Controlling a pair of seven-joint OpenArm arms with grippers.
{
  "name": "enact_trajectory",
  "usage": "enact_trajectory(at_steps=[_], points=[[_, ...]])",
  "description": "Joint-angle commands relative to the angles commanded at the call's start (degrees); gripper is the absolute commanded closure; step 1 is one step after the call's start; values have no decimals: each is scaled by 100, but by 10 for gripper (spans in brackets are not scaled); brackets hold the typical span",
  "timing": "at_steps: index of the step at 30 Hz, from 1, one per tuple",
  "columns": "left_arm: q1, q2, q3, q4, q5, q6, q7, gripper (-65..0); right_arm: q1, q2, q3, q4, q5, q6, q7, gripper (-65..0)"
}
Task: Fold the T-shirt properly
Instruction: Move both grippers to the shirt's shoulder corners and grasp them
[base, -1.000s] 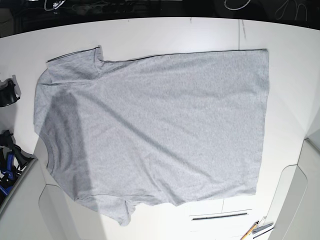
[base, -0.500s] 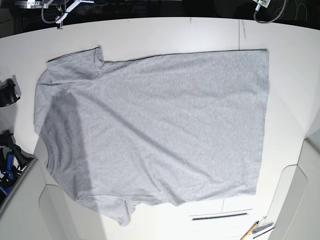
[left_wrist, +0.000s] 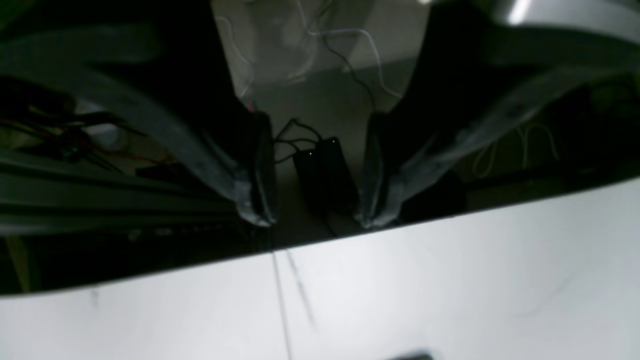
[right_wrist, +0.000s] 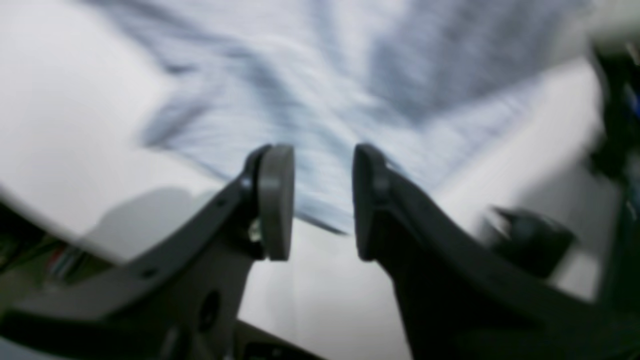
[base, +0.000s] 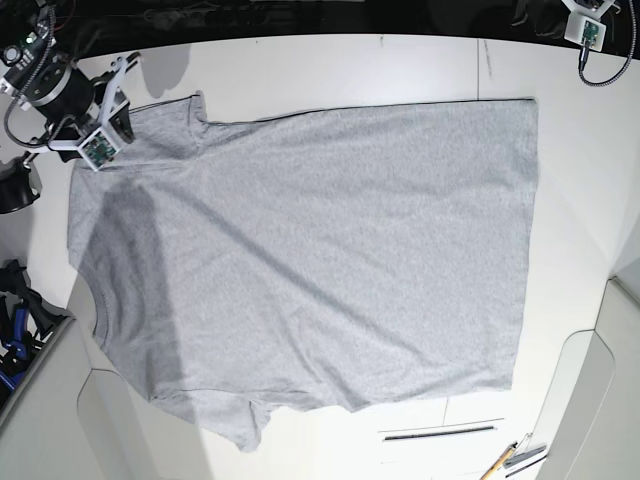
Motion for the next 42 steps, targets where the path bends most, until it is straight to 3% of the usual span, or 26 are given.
enact_trajectory(at_steps=[1, 5, 10, 11, 15, 18, 20, 22, 30, 34, 40, 42], points=[[-50, -2, 2, 0, -2, 0, -4, -321, 0, -146, 310, -35, 160, 22, -129, -203], [-238, 0, 2, 0, -7, 0, -28, -321, 0, -601, 1467, -463, 1276, 487, -455, -252], [-463, 0, 2, 0, 0, -2, -280, -320, 2, -1016, 2459, -1714, 2719, 1499, -570, -253], [-494, 0, 2, 0, 0, -2, -365, -321, 20, -1082, 2538, -2011, 3034, 1746, -579, -253], [-509, 0, 2, 0, -2, 0, -573, -321, 175, -1222, 2566, -3091, 3779, 2315, -581, -253], [-507, -2, 2, 0, -2, 0, -568, -332, 531, -1388, 2566, -3762, 3993, 2518, -601, -253], [-507, 0, 2, -2, -2, 0, -562, -395, 752, -1482, 2566, -4039, 4151, 2675, -649, -253], [-525, 0, 2, -2, -2, 0, -564, -422, 949, -1589, 2566, -4148, 4269, 2706, -802, -253], [-970, -2, 2, -24, 22, 9, -431, -422, 1095, -1685, 2522, -4151, 4395, 2706, -905, -252], [-986, -2, 2, -90, 22, 201, -437, -443, 1095, -1762, 2522, -4151, 4395, 2704, -907, -252], [-1530, -39, 2, -1069, -31, 262, -433, -470, 1080, -2031, 2520, -4151, 4391, 2706, -931, -252], [-1751, -122, 7, -1499, -313, 260, -426, -470, 1080, -2061, 2520, -4151, 4382, 2706, -931, -252]])
